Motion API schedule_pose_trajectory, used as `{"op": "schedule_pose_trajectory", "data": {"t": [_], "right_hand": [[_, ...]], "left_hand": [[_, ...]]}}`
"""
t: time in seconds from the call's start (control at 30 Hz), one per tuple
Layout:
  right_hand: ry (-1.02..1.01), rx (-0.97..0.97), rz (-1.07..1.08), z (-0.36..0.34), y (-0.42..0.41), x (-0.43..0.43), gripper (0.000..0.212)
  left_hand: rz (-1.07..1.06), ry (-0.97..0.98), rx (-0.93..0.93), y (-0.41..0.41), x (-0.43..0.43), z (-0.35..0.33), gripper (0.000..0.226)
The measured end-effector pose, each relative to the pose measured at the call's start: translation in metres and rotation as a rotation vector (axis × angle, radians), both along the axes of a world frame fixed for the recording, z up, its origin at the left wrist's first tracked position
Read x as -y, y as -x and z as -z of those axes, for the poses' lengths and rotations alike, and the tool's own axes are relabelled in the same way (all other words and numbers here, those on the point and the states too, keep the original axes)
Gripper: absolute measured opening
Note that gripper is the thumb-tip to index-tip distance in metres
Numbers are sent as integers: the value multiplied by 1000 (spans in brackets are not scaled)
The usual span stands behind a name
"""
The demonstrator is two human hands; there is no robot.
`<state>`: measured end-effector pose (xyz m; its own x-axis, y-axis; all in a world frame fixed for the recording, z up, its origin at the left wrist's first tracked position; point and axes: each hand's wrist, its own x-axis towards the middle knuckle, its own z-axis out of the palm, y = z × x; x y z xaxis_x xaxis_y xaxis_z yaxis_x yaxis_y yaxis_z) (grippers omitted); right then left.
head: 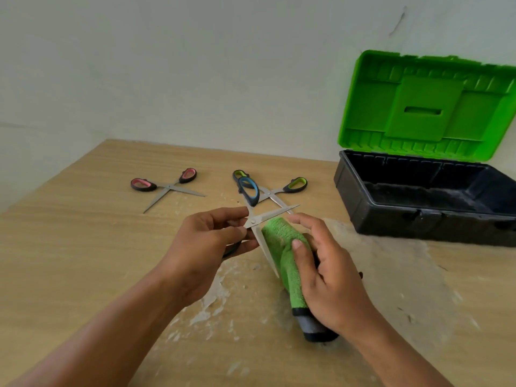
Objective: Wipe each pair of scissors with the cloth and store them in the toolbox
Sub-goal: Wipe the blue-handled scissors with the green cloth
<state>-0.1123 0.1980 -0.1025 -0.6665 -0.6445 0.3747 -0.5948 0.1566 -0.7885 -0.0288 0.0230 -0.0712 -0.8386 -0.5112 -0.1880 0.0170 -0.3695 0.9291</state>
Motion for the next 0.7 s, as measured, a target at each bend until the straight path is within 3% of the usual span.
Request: {"op": "schedule_pose_trajectory", "data": {"t": [0.3,0.57,0.7], "right_hand": [[29,-67,37,5,0,1,37],[44,118,-98,-3,-3,0,28],[75,28,-29,-2,-3,4,25]], "left_hand": [[40,54,-2,-2,-8,3,31],[30,74,-13,-3,-15,4,30],[50,77,-22,-4,-18,4,30]]}}
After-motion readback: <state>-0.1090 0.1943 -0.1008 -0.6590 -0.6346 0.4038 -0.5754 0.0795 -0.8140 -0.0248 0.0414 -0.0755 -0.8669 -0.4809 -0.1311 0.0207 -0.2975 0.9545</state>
